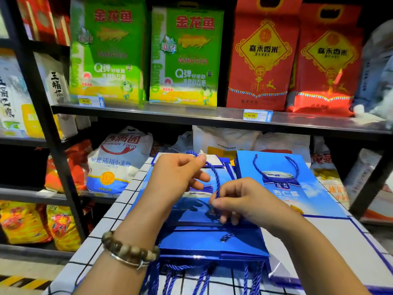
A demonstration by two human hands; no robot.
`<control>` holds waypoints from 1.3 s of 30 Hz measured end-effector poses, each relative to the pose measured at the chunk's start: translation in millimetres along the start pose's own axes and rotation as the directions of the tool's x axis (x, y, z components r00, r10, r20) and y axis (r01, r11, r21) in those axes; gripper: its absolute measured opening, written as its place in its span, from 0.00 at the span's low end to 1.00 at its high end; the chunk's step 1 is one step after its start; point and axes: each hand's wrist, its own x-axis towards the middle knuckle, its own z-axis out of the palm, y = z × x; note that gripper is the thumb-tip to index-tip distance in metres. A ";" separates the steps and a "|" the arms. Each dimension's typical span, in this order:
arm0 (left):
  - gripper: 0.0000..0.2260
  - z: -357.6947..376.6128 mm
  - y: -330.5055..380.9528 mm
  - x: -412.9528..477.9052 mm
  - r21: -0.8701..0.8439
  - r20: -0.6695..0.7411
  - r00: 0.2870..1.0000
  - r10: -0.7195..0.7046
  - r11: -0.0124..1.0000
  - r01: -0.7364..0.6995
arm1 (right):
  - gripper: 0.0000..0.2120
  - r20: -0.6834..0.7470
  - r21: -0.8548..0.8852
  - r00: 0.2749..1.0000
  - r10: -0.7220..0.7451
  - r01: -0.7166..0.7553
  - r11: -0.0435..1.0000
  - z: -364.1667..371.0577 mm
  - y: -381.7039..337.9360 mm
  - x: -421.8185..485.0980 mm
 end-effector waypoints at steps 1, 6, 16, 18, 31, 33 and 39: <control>0.10 -0.5 -2.6 -2.2 0.071 0.016 1.000 0.012 0.997 -0.013 | 0.09 -0.039 0.045 0.999 0.011 -0.009 0.999 -3.1 2.6 1.2; 0.10 -4.5 -21.1 -29.3 0.644 0.305 0.948 0.093 0.713 -0.277 | 0.09 -0.201 0.079 0.979 0.031 -0.015 0.997 -11.3 14.3 3.4; 0.16 -9.7 -37.7 -50.2 0.764 0.294 0.951 0.092 0.576 -0.292 | 0.12 -0.252 0.089 0.967 -0.023 0.047 0.995 3.1 22.7 3.1; 0.15 -10.7 -39.9 -50.2 0.743 0.257 0.961 0.103 0.615 -0.265 | 0.11 -0.253 0.144 0.967 -0.014 0.051 0.988 3.7 22.6 0.9; 0.20 -9.2 -39.5 -51.2 0.759 0.231 0.965 0.128 0.597 -0.261 | 0.09 -0.325 0.300 0.945 -0.035 0.138 0.944 9.8 28.9 -3.5; 0.15 -8.8 -39.3 -51.5 0.760 0.237 0.961 0.140 0.590 -0.273 | 0.09 -0.326 0.275 0.944 -0.058 0.153 0.949 12.3 29.5 -3.7; 0.14 -8.1 -40.4 -51.6 0.771 0.244 0.960 0.138 0.573 -0.278 | 0.09 -0.354 0.243 0.933 -0.071 0.165 0.956 13.6 33.4 -2.6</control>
